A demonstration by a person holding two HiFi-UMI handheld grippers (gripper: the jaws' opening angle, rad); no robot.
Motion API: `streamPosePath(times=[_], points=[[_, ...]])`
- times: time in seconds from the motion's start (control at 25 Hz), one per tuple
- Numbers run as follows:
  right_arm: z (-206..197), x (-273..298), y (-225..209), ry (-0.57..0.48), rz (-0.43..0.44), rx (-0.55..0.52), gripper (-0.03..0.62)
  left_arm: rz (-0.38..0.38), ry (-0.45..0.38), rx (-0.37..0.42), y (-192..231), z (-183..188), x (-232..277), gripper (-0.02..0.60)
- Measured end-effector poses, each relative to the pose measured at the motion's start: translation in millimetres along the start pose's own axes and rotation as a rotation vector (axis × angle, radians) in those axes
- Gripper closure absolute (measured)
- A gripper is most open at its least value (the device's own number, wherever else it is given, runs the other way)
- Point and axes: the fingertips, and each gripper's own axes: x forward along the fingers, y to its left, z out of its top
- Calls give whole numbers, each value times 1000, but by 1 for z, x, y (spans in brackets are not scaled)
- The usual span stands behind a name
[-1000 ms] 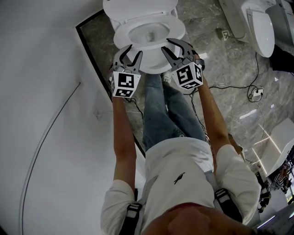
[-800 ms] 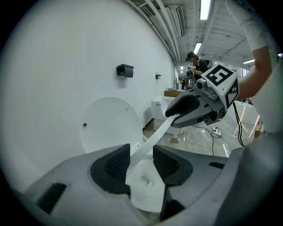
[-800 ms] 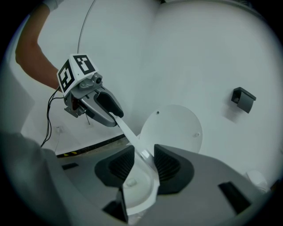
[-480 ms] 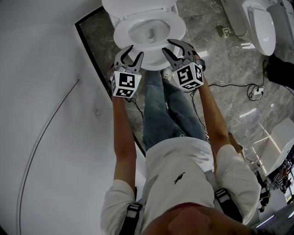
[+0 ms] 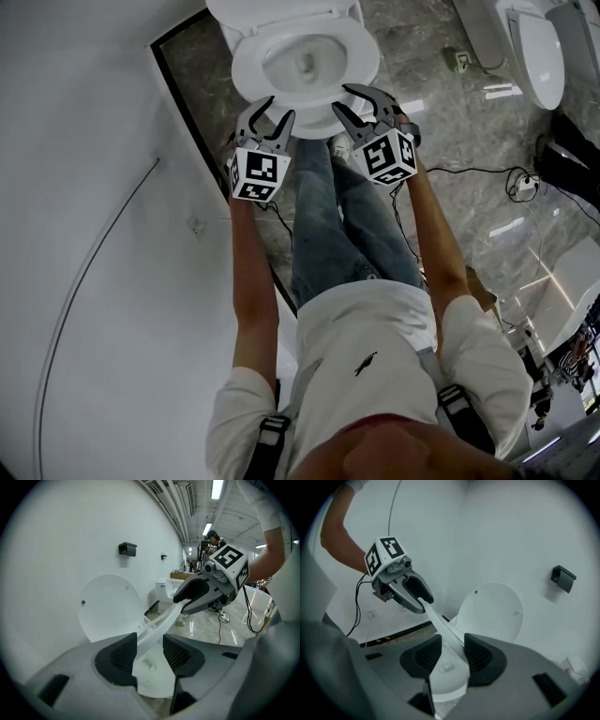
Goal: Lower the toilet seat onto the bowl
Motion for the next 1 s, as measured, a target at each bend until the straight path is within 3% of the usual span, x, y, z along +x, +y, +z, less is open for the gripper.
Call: streamPosePath(times=[0.52,1.0], points=[[-24,-1,28,22,76,26,433,-22,42,3,-24,-29,2,402],[-44,-3,49,10,118,113,424,-49,82,-14,-44,-54,4,393]])
